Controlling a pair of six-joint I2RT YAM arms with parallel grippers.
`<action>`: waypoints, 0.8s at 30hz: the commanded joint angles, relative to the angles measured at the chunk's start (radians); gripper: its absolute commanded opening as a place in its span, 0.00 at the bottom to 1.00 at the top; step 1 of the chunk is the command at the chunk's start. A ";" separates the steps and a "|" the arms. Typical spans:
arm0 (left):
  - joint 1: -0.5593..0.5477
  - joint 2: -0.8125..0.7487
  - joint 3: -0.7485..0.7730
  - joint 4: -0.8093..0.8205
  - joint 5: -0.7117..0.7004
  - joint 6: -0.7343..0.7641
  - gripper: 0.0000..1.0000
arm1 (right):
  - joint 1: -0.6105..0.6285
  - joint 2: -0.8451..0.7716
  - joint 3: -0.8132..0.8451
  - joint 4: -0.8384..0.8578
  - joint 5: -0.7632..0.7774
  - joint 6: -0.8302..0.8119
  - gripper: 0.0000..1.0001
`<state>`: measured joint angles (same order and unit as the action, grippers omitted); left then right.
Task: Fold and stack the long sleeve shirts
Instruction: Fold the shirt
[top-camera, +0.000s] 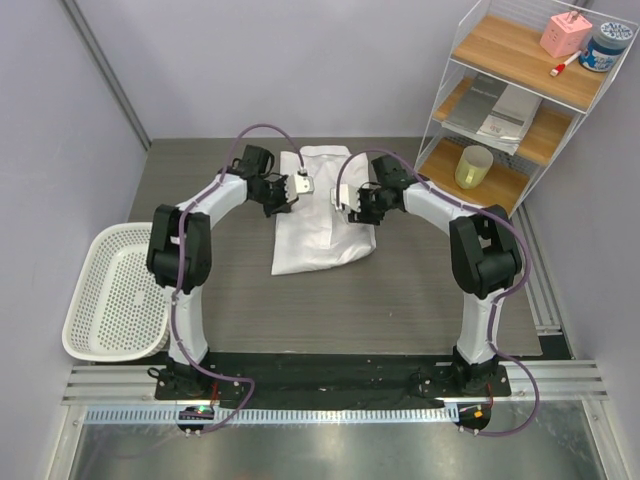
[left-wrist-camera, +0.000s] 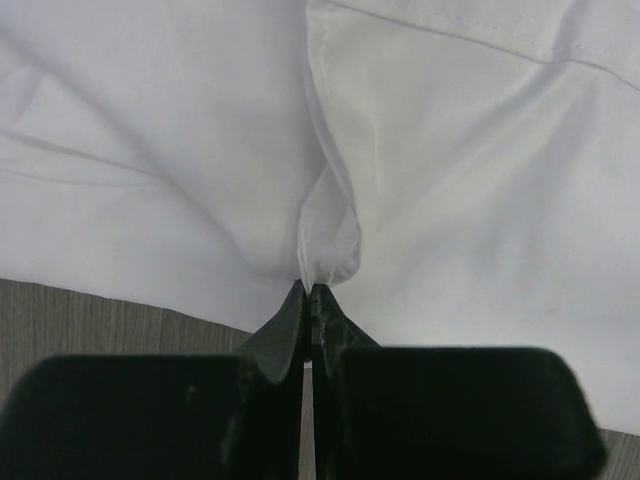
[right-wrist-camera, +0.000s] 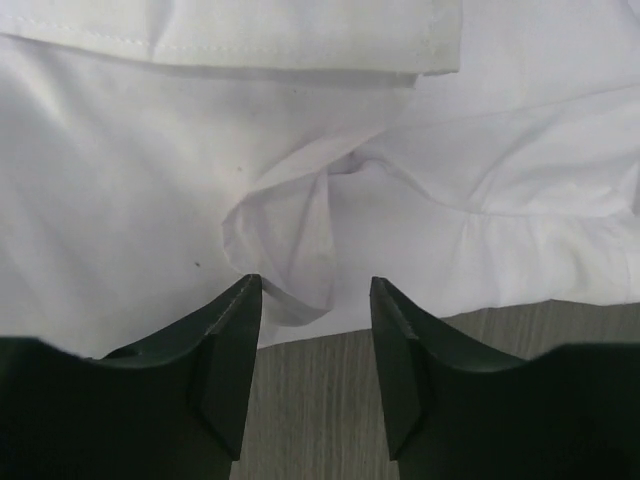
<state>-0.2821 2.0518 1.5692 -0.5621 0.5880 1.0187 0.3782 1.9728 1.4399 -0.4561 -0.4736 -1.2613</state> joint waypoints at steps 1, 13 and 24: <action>0.003 0.041 0.092 0.033 -0.092 -0.124 0.04 | -0.002 -0.031 0.091 0.096 0.102 0.168 0.60; 0.057 -0.190 0.013 0.051 -0.177 -0.533 0.74 | -0.073 -0.225 0.145 -0.151 0.084 0.883 0.82; 0.097 -0.352 -0.395 0.183 0.041 -1.003 0.72 | -0.085 -0.246 -0.179 -0.033 -0.143 1.315 0.80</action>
<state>-0.1978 1.7081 1.2995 -0.4763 0.5423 0.2371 0.3008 1.7115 1.3342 -0.5320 -0.5545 -0.0978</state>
